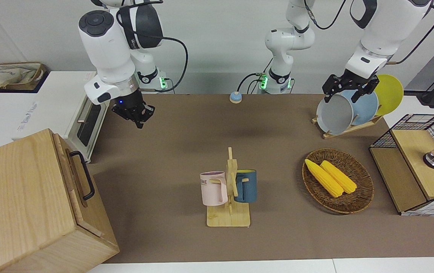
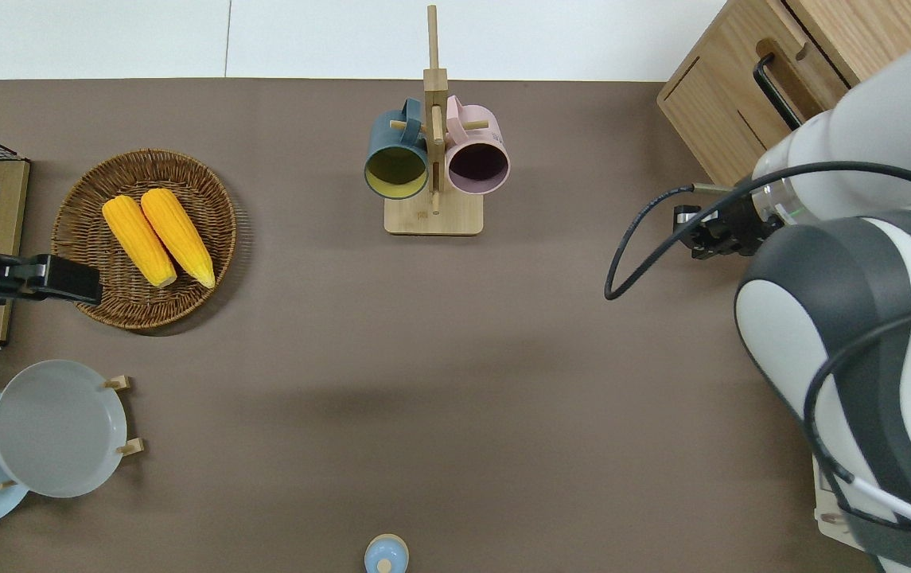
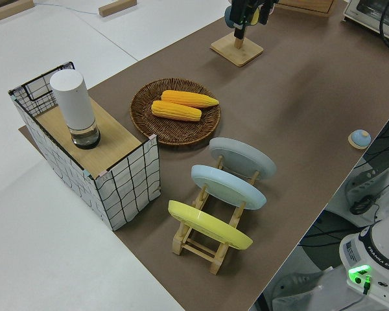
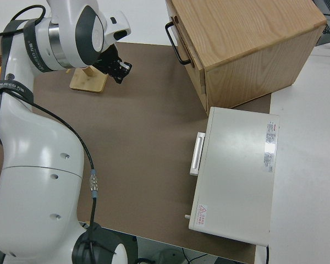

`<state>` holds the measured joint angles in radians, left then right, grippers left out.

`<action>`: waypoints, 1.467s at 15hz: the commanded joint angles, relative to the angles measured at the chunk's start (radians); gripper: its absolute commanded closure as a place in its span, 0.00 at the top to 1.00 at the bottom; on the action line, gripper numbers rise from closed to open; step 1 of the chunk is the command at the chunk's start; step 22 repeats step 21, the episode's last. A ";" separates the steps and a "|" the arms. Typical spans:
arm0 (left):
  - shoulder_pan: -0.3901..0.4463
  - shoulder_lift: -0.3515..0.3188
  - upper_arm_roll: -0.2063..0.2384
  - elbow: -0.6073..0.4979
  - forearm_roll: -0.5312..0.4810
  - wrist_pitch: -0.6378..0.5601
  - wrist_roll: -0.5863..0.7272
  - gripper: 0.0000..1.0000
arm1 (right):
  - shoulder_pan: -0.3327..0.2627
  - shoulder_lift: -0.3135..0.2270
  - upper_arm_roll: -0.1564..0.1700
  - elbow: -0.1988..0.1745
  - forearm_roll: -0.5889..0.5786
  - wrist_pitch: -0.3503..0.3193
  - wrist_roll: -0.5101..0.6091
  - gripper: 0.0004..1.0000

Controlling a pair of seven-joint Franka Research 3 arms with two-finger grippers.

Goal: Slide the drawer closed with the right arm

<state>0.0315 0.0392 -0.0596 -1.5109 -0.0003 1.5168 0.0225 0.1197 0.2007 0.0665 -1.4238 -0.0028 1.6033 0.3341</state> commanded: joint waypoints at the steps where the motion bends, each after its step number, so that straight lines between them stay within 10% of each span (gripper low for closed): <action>1: 0.004 0.011 -0.006 0.024 0.017 -0.020 0.010 0.99 | -0.014 -0.067 -0.002 -0.055 -0.008 -0.031 -0.153 0.00; 5: 0.004 0.011 -0.006 0.024 0.017 -0.020 0.010 0.99 | -0.005 -0.064 -0.005 -0.037 -0.039 -0.037 -0.147 0.19; 9: 0.004 0.011 -0.006 0.024 0.017 -0.020 0.010 0.99 | -0.005 -0.063 -0.002 -0.032 -0.046 -0.036 -0.135 0.94; 22: 0.004 0.011 -0.006 0.026 0.017 -0.020 0.010 0.99 | -0.006 -0.064 -0.001 -0.006 -0.045 -0.048 -0.153 0.99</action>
